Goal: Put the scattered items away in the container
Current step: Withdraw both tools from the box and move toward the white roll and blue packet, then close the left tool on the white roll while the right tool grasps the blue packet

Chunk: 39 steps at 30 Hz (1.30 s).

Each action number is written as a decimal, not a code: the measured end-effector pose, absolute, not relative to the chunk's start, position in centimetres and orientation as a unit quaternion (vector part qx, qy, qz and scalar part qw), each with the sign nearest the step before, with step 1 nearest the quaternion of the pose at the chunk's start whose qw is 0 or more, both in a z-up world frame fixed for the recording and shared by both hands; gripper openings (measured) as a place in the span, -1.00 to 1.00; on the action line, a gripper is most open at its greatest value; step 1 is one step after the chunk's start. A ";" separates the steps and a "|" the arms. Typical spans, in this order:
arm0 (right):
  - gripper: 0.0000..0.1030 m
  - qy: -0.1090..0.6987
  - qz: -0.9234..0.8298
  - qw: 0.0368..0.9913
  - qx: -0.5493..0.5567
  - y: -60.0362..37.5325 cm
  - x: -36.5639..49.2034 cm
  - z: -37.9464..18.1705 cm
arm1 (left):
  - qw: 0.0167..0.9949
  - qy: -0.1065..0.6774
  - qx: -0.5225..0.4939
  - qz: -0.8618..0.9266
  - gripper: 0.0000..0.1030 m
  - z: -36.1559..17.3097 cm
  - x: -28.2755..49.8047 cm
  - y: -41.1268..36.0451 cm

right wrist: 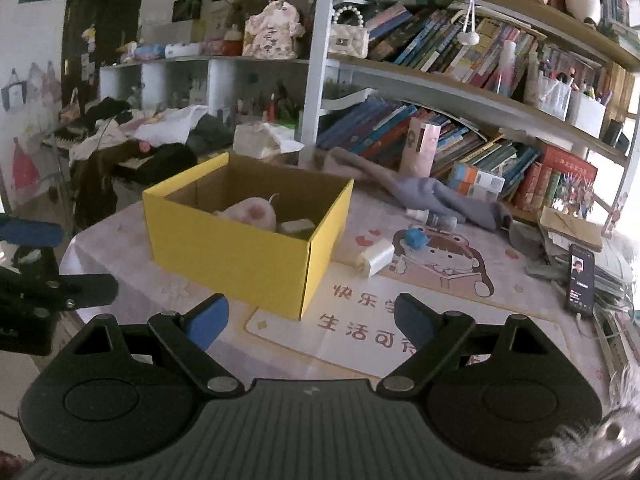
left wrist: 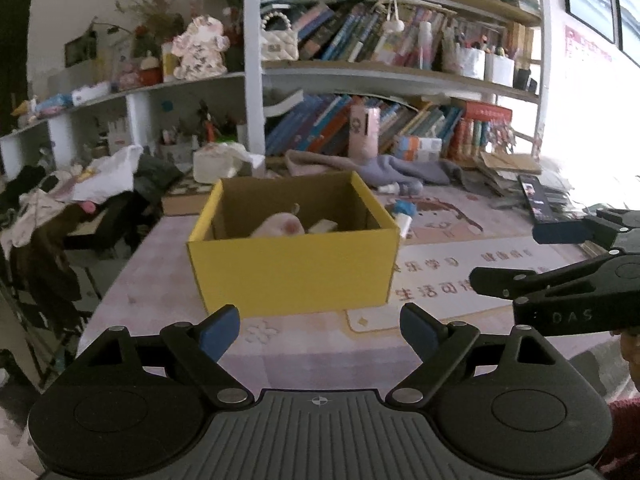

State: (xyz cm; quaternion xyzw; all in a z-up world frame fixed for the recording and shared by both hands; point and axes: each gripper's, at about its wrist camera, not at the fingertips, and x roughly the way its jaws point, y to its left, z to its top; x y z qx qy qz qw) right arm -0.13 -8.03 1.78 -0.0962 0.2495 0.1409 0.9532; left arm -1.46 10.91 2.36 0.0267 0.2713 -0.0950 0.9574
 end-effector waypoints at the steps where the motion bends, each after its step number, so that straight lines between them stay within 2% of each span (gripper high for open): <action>1: 0.75 0.251 0.141 0.953 -0.098 -8.0 -0.2 1.7 | 0.956 0.273 0.027 -0.099 0.74 2.2 -1.4 10.8; 20: 0.75 0.288 0.094 0.948 -0.097 -11.0 0.6 0.4 | 0.939 0.285 0.050 -0.186 0.74 1.1 0.7 6.5; 39: 0.74 0.308 0.019 0.948 -0.075 -18.1 5.2 -0.2 | 0.918 0.275 0.088 -0.271 0.72 0.5 6.9 -1.2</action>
